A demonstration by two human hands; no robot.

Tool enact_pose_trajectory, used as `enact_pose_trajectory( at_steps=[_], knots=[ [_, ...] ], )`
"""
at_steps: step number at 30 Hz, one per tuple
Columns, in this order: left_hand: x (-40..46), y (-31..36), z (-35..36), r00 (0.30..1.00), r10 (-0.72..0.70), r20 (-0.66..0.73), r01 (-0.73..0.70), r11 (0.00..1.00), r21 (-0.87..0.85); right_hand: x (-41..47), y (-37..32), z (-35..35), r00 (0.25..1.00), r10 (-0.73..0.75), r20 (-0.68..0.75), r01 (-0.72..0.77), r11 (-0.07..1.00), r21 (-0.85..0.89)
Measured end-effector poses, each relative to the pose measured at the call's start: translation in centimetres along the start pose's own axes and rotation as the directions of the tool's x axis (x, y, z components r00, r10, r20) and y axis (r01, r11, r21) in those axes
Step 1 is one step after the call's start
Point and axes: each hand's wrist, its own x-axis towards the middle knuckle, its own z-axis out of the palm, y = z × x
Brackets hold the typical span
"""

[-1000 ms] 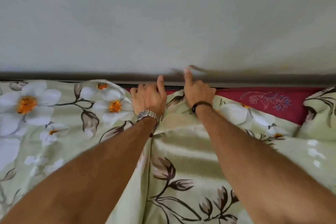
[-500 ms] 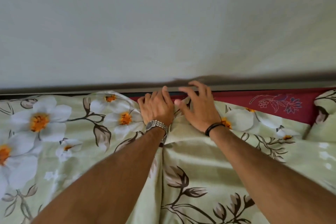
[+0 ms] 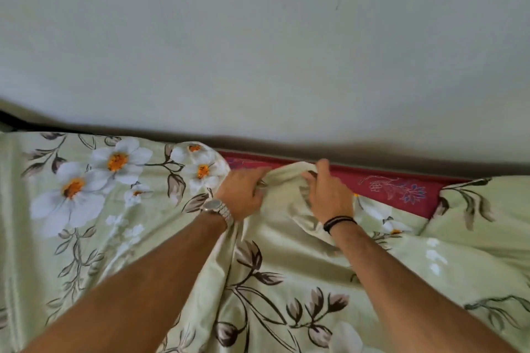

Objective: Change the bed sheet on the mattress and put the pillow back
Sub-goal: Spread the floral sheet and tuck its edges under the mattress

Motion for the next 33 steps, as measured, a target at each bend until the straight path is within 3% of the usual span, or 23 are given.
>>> enact_pose_trajectory(
  at_steps=[3, 5, 9, 12, 15, 17, 20, 22, 24, 27, 30, 33],
  knots=[
    [-2.7, 3.5, -1.5, 0.998, 0.057, -0.008, -0.054, 0.977, 0.207, -1.4, 3.6, -4.4, 0.969, 0.175, -0.174, -0.17, 0.984, 0.046],
    [-2.9, 5.9, -2.0, 0.998, 0.051, -0.036, -0.042, 0.976, 0.215, -2.1, 6.2, -6.8, 0.919, 0.304, -0.252, -0.292, 0.953, 0.085],
    [-2.8, 10.0, -1.3, 0.97, -0.078, 0.229, 0.064, 0.996, 0.07, -3.3, 9.1, -10.2, 0.806, 0.476, -0.351, -0.45, 0.879, 0.158],
    [-1.9, 12.0, -0.3, 0.995, -0.071, 0.076, 0.066, 0.996, 0.065, -4.2, 9.9, -10.5, 0.839, 0.488, -0.242, -0.471, 0.873, 0.128],
    [-0.2, 13.0, 0.0, 0.994, -0.022, -0.11, 0.032, 0.995, 0.091, -5.0, 10.1, -10.6, 0.889, 0.458, 0.026, -0.455, 0.873, 0.173],
    [0.9, 13.9, 0.4, 0.997, 0.072, -0.04, -0.069, 0.996, 0.062, -5.6, 9.8, -11.4, 0.88, 0.4, 0.255, -0.458, 0.858, 0.234],
    [1.9, 15.9, 1.3, 0.969, 0.196, 0.147, -0.192, 0.98, -0.04, -6.5, 9.4, -12.7, 0.774, 0.381, 0.506, -0.534, 0.822, 0.198],
    [2.6, 17.1, 1.5, 0.956, 0.212, 0.203, -0.199, 0.977, -0.082, -6.9, 10.2, -13.0, 0.748, 0.387, 0.539, -0.574, 0.785, 0.233],
    [3.2, 18.0, 1.7, 0.953, 0.232, 0.195, -0.218, 0.972, -0.087, -7.1, 11.2, -13.7, 0.779, 0.31, 0.545, -0.544, 0.766, 0.342],
    [4.0, 19.9, 0.7, 0.919, 0.234, 0.318, -0.259, 0.965, 0.039, -6.7, 11.6, -15.6, 0.789, 0.217, 0.575, -0.523, 0.729, 0.442],
    [5.9, 21.2, -1.0, 0.891, 0.193, 0.411, -0.298, 0.932, 0.208, -4.9, 12.4, -17.2, 0.776, 0.258, 0.576, -0.54, 0.744, 0.394],
    [8.1, 21.6, -3.8, 0.912, 0.211, 0.352, -0.285, 0.943, 0.172, -2.3, 13.4, -17.6, 0.831, 0.27, 0.486, -0.477, 0.795, 0.374]
  ],
)
